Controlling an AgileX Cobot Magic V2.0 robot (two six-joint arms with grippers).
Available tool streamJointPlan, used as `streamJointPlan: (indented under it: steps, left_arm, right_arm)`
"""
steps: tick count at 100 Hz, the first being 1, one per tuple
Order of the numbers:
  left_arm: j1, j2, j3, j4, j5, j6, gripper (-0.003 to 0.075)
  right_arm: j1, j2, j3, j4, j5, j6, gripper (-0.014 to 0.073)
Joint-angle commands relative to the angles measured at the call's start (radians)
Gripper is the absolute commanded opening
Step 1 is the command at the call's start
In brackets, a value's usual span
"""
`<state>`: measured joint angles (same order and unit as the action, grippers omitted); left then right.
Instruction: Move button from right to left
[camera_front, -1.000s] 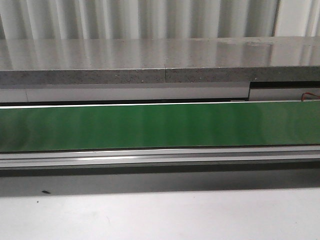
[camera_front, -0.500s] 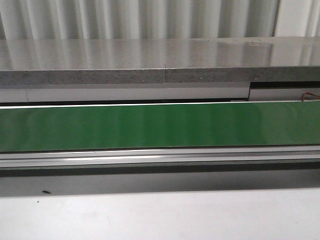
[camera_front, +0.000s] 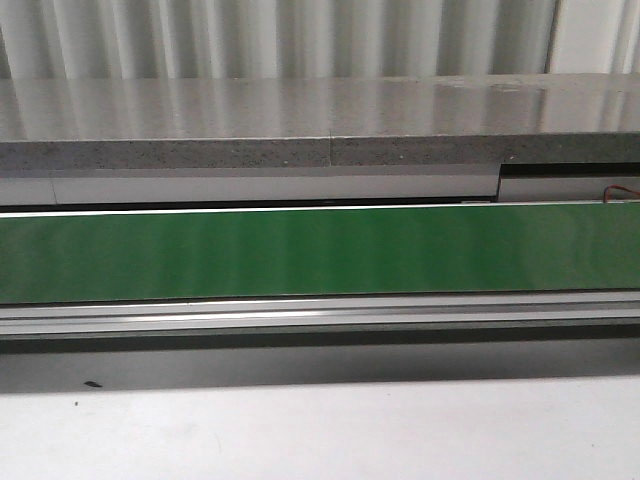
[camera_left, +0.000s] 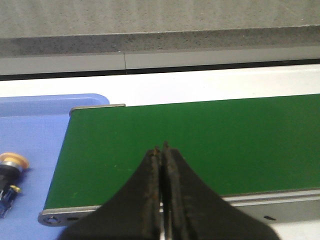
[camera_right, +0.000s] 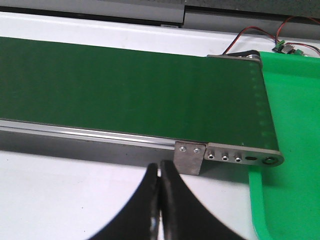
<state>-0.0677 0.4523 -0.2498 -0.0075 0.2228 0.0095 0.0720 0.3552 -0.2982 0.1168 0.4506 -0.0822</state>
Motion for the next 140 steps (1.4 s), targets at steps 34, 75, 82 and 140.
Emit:
streamJointPlan:
  steps: [34,75,82,140]
  left_arm:
    - [0.033,-0.303,0.183,-0.011,-0.083,-0.001,-0.0020]
    - [0.033,-0.488,0.292,-0.011,-0.064,-0.001,-0.0020]
    - [0.033,-0.488,0.292,-0.021,-0.064,-0.001,-0.0020]
    - [0.033,-0.488,0.292,-0.029,-0.064,-0.001,-0.0020]
  right_arm:
    - [0.002,0.001,-0.026,-0.006,-0.074,-0.009,-0.0068]
    - [0.002,0.001,-0.026,-0.006,-0.071,-0.009,-0.0068]
    - [0.002,0.001,-0.026,-0.006,-0.071,-0.009,-0.0068]
    - [0.002,0.000,-0.026,-0.006,-0.070,-0.009,-0.0068]
